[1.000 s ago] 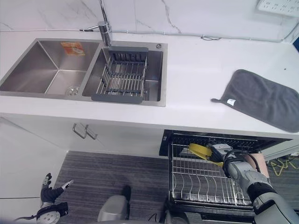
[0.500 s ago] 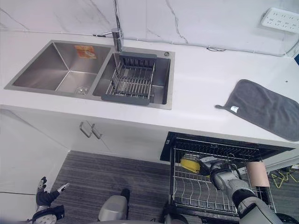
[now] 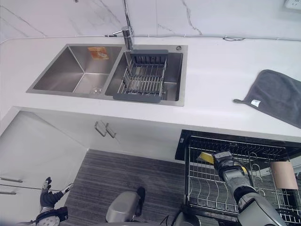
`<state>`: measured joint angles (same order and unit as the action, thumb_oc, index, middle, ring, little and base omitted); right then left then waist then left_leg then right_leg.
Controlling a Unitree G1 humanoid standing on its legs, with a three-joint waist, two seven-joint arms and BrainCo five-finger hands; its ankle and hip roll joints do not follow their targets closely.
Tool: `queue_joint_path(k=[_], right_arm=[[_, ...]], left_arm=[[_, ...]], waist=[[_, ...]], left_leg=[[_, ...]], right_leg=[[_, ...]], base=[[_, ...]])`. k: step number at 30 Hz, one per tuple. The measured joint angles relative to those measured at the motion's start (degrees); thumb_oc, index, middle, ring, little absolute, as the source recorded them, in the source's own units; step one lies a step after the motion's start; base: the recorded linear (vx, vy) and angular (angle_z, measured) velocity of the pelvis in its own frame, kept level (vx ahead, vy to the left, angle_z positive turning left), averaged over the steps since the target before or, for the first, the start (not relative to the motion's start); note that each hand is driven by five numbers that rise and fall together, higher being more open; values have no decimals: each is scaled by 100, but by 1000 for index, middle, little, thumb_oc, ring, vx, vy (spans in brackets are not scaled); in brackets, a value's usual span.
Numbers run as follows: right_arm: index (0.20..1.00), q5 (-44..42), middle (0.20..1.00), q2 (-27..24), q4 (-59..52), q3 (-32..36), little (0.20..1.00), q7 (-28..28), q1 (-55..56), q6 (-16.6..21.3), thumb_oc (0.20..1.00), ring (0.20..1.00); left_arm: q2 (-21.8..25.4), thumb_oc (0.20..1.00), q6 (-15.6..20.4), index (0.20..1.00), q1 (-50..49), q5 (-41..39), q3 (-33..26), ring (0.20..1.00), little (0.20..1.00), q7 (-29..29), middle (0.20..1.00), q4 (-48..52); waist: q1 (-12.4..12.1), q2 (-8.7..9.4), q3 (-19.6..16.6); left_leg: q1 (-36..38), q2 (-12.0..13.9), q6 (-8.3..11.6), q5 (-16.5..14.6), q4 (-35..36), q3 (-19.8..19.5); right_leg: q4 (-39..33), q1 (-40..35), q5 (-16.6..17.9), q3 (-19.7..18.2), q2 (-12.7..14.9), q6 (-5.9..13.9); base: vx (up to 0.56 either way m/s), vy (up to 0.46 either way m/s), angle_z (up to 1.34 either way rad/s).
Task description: Place the dishes in the dishwasher.
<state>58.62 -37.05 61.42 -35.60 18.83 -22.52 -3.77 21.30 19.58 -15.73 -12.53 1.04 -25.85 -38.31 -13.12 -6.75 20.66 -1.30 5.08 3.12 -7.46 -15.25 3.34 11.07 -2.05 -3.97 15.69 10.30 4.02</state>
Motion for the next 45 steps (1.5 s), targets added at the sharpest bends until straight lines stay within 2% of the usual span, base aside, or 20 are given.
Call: queue_joint_path(k=[2, 5, 9, 10, 11, 12, 13, 18, 22, 25, 27, 32, 34, 36, 38, 40, 41, 42, 45], right_arm=[[200, 1, 200, -7, 73, -52, 200, -25, -126, -67, 200, 200], [200, 0, 200, -108, 393, -203, 200, -78, -674, -193, 200, 200], [200, -48, 200, -104, 376, -238, 200, -313, -709, -94, 200, 200], [222, -156, 222, -85, 360, -283, 222, -402, -712, -125, 222, 222], [658, -333, 658, -61, 368, -295, 658, -579, -743, -159, 658, 658], [881, -371, 881, -26, 429, -299, 881, -646, -763, -150, 881, 881], [1000, -398, 1000, 8, 477, -303, 1000, -736, -762, -156, 1000, 1000], [1000, -837, 1000, 139, 552, -284, 1000, -831, -781, -160, 1000, 1000], [1000, -1271, 1000, 165, 578, -149, 1000, -690, -814, -155, 1000, 1000], [1000, -1604, 1000, 277, 799, 254, 1000, -648, -806, -124, 1000, 1000], [1000, -1884, 1000, 309, 859, 439, 1000, -551, -756, 58, 1000, 1000], [1000, -3322, 1000, 336, 901, 1441, 1000, -427, -536, 100, 1000, 1000], [1000, -4423, 1000, 346, 901, 1897, 1000, -581, -406, 182, 1000, 1000], [1000, -5792, 1000, 467, 566, 2425, 1000, -900, -292, 190, 1000, 1000], [1000, -6335, 1000, 513, 91, 2505, 1000, -1019, -62, 177, 1000, 1000], [1000, -6975, 1000, 515, -874, 2493, 1000, -1115, 376, 181, 1000, 1000], [1000, -7586, 1000, 703, -2078, 2946, 1000, -1078, 1040, 37, 1000, 1000], [1000, -7937, 1000, 1013, -2731, 3080, 1000, -1086, 1448, 49, 1000, 1000], [1000, -8697, 1000, 1853, -3700, 3189, 1000, -1227, 2705, -320, 1000, 1000]], left_arm=[[20, 1000, 31, 1000, 5, -11, 89, 1000, 1000, 23, 1000, 6], [35, 1000, 68, 1000, 155, -10, 318, 1000, 1000, 125, 1000, 36], [58, 1000, 74, 1000, 189, -108, 308, 1000, 1000, 124, 1000, 147], [81, 1000, 74, 1000, 239, -249, 306, 1000, 1000, 123, 1000, 207], [124, 1000, 81, 1000, 312, -256, 307, 1000, 1000, 124, 1000, 239], [137, 1000, 81, 1000, 325, -256, 310, 1000, 1000, 125, 1000, 238], [140, 1000, 81, 1000, 340, -256, 310, 1000, 1000, 125, 1000, 238], [151, 1000, 79, 1000, 348, -257, 314, 1000, 1000, 124, 1000, 240], [150, 1000, 69, 1000, 459, -257, 316, 1000, 1000, 121, 1000, 241], [150, 1000, 56, 1000, 511, -257, 327, 1000, 1000, 118, 1000, 255], [150, 1000, 28, 1000, 508, -257, 345, 1000, 1000, 114, 1000, 255], [149, 1000, -15, 1000, 506, -258, 357, 1000, 1000, 30, 1000, 298], [149, 1000, -99, 1000, 500, -262, 356, 1000, 1000, -71, 1000, 409], [139, 1000, -140, 1000, 457, -450, 356, 1000, 1000, -172, 1000, 406], [140, 1000, -168, 1000, 460, -482, 354, 1000, 1000, -231, 1000, 417], [143, 1000, -215, 1000, 396, -487, 300, 1000, 1000, -322, 1000, 457], [31, 1000, -226, 1000, 333, -487, 209, 1000, 1000, -414, 1000, 469], [-84, 1000, -244, 1000, 193, -487, 99, 1000, 1000, -497, 1000, 460], [-298, 1000, -367, 1000, -21, -480, -18, 1000, 1000, -568, 1000, 482]], waist=[[-15, -33, 28], [-9, -128, 311], [-20, -95, 352], [-17, -70, 375], [-16, -34, 414], [-16, -22, 424], [-17, -25, 442], [-14, -50, 585], [-11, -47, 586], [-2, -44, 585], [8, -42, 583], [27, -7, 569], [42, 20, 555], [184, 170, 502], [262, 336, 444], [348, 497, 410], [461, 610, 377], [545, 732, 311], [800, 1080, 195]], left_leg=[[-98, 3, -7, -2, -111, 3], [-380, 19, -22, -13, -312, 23], [-403, 20, -37, -40, -331, 31], [-450, 25, -41, -44, -351, 31], [-524, 30, -42, -44, -380, 33], [-551, 30, -44, -42, -389, 39], [-555, 30, -45, -43, -406, 44], [-554, 31, -48, -45, -422, 44], [-546, 31, -49, -45, -415, 45], [-517, 31, -49, -45, -417, 49], [-385, 28, -76, -63, -402, 55], [-337, -13, -143, -123, -425, 59], [-276, -42, -158, -132, -421, 116], [-138, -42, -168, -200, -426, 196], [-128, -35, -166, -209, -433, 223], [-158, -18, -176, -226, -457, 232], [-139, -4, -155, -253, -464, 238], [-102, 39, -155, -274, -451, 320], [139, 128, -88, -319, -315, 398]], right_leg=[[51, 96, -2, -2, 5, -1], [255, 365, 1, -67, 28, -10], [292, 429, -12, -92, 32, -2], [310, 472, -16, -95, 33, -1], [323, 543, -10, -97, 31, -9], [326, 542, -5, -97, 32, -15], [328, 542, 2, -99, 36, -24], [329, 545, 1, -98, 35, -24], [324, 540, 1, -99, 35, -25], [326, 513, 1, -107, 35, -25], [312, 384, -7, -111, 35, -26], [315, 343, -20, -120, 77, -19], [318, 311, -16, -161, 107, -21], [298, 185, -7, -244, 104, -21], [288, 227, -7, -267, 94, -20], [288, 249, -6, -278, 76, -21], [237, 225, 4, -339, 31, -19], [165, 220, 47, -408, -15, -29], [-173, -64, 157, -465, -149, -19]], base=[[-106, -6, -3], [-50, -1, -6], [-55, -8, -2], [-69, -10, -4], [-69, -8, -4], [-48, -5, -4], [0, 0, 0], [0, 0, 0], [0, 0, 0], [52, 29, -1], [61, 36, -1], [67, 56, 1], [110, 65, -13], [107, 54, -19], [30, 27, -6], [53, 27, -6], [74, 26, -24], [82, 17, -33], [61, -6, -23]])
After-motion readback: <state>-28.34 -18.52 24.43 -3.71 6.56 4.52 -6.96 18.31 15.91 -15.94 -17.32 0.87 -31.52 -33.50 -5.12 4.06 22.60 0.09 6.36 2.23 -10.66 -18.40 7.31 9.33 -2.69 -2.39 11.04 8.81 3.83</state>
